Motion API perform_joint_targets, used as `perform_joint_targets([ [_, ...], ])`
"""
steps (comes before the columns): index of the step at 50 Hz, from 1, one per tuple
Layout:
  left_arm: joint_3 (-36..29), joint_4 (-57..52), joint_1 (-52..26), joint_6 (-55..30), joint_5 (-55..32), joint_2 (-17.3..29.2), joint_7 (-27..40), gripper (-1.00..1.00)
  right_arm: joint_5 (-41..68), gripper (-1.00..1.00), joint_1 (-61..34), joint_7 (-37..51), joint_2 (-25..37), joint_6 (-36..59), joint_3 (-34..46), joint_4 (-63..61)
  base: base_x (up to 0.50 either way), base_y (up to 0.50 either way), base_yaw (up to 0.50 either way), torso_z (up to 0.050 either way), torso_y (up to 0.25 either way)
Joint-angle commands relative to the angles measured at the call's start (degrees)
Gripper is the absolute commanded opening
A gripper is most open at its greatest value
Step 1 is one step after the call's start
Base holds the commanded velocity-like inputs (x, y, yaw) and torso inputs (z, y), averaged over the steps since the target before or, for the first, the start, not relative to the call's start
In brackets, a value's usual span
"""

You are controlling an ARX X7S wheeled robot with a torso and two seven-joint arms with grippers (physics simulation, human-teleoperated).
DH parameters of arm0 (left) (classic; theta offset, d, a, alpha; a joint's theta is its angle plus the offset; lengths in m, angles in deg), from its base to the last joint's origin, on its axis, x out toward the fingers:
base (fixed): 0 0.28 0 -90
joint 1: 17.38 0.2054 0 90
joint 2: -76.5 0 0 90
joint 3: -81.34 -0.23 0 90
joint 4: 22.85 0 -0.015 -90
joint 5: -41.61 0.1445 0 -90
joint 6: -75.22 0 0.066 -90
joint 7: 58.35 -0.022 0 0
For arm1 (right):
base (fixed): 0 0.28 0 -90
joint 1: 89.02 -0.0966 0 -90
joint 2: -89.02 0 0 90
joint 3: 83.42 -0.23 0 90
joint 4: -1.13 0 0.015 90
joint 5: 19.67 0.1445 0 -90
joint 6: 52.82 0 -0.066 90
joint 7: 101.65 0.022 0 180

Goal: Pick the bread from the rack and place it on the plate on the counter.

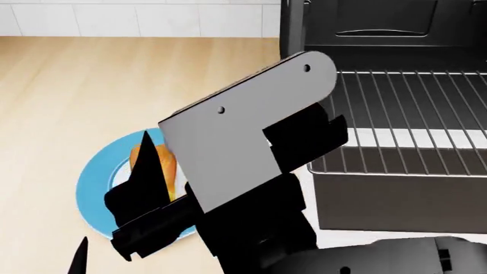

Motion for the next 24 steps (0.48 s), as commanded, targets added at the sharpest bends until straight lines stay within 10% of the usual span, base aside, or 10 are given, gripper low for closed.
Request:
perform_joint_targets([
  [1,1.26,0.72,-0.14,1.35,0.27,-1.56,-1.31,1.00,13.98,1.00,-4.12,13.21,4.62,-1.88,-2.69,-4.29,0.00,0.00,0.00,0.000,0.000],
  [24,1.38,1.27,-0.83,0.91,-0.80,-3.12,-1.31,1.00,26.99,1.00,0.44,25.67,15.76,-12.07,-4.28,-15.53,0.00,0.00,0.00,0.000,0.000],
])
